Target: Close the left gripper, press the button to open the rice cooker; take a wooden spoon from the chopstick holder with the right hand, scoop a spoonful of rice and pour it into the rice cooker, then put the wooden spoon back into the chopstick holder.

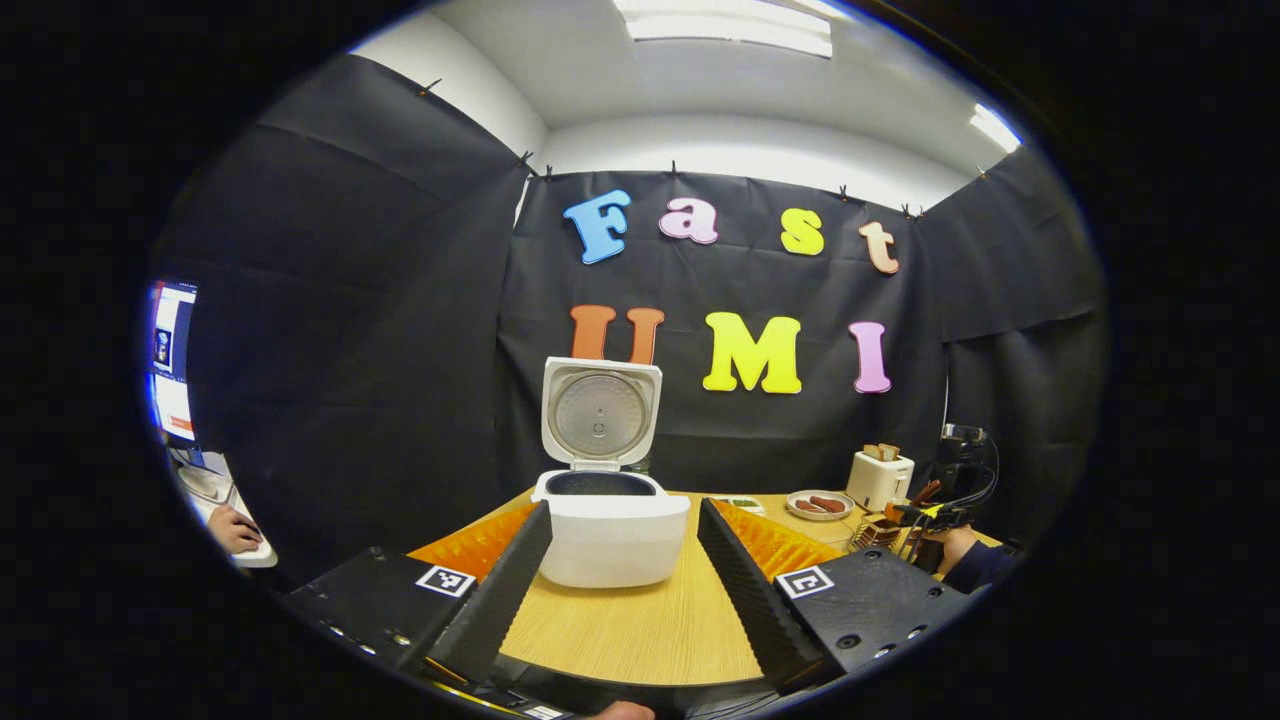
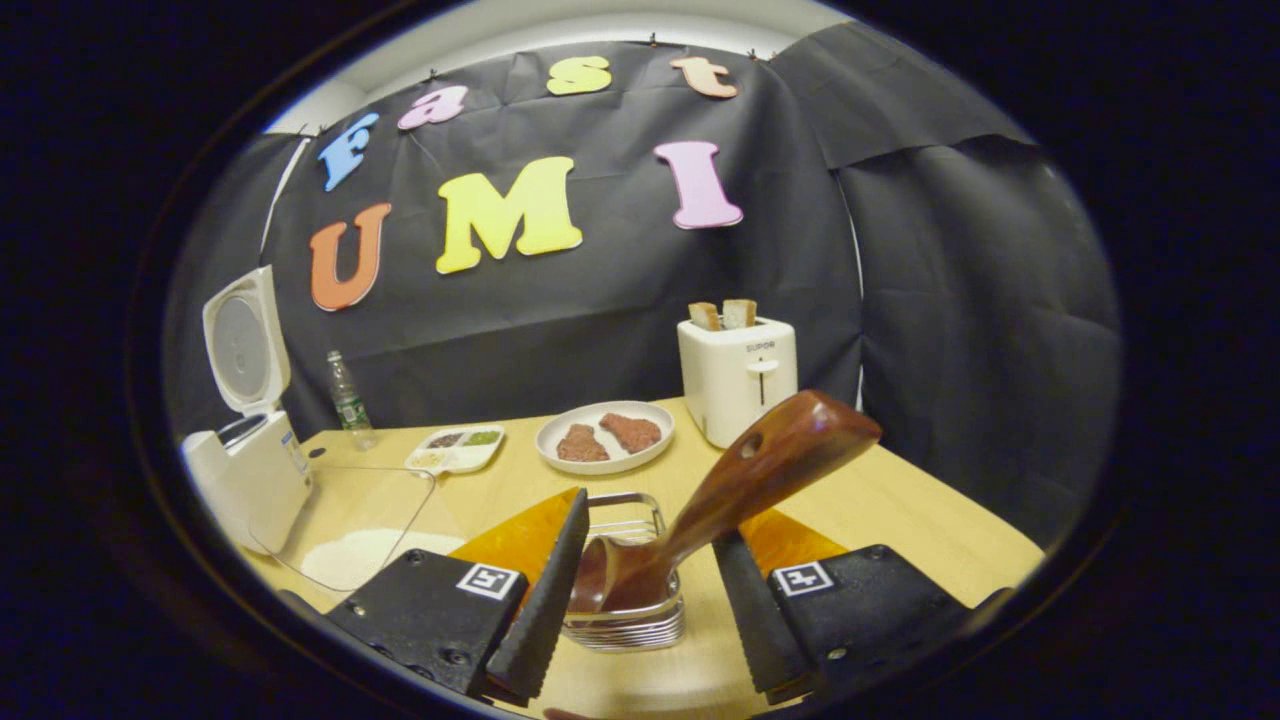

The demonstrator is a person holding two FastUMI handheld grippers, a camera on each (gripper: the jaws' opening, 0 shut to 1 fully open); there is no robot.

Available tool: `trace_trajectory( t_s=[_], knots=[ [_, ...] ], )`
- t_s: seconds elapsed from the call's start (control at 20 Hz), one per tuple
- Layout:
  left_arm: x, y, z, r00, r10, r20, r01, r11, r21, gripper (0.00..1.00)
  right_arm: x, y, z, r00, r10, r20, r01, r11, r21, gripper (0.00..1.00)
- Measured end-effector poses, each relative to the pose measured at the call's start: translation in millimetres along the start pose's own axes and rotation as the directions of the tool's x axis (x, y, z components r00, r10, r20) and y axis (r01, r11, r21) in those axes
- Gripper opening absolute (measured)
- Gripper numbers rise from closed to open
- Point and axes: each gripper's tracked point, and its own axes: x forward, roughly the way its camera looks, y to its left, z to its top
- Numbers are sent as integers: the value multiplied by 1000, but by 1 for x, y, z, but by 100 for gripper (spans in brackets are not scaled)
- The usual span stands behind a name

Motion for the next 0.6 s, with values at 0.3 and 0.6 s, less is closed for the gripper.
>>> trace_trajectory(
  t_s=[0.3, 0.6],
  knots=[
    [-3, 14, -13, 1000, 16, -26, -17, 1000, -19, 94, 7, 4, 11, 1000, 26, -3, -25, 996, 85, 26],
    [-7, 22, -28, 999, 0, -38, 0, 1000, -13, 94, -16, 20, 48, 995, 46, 85, -49, 998, 26, 14]
  ],
)
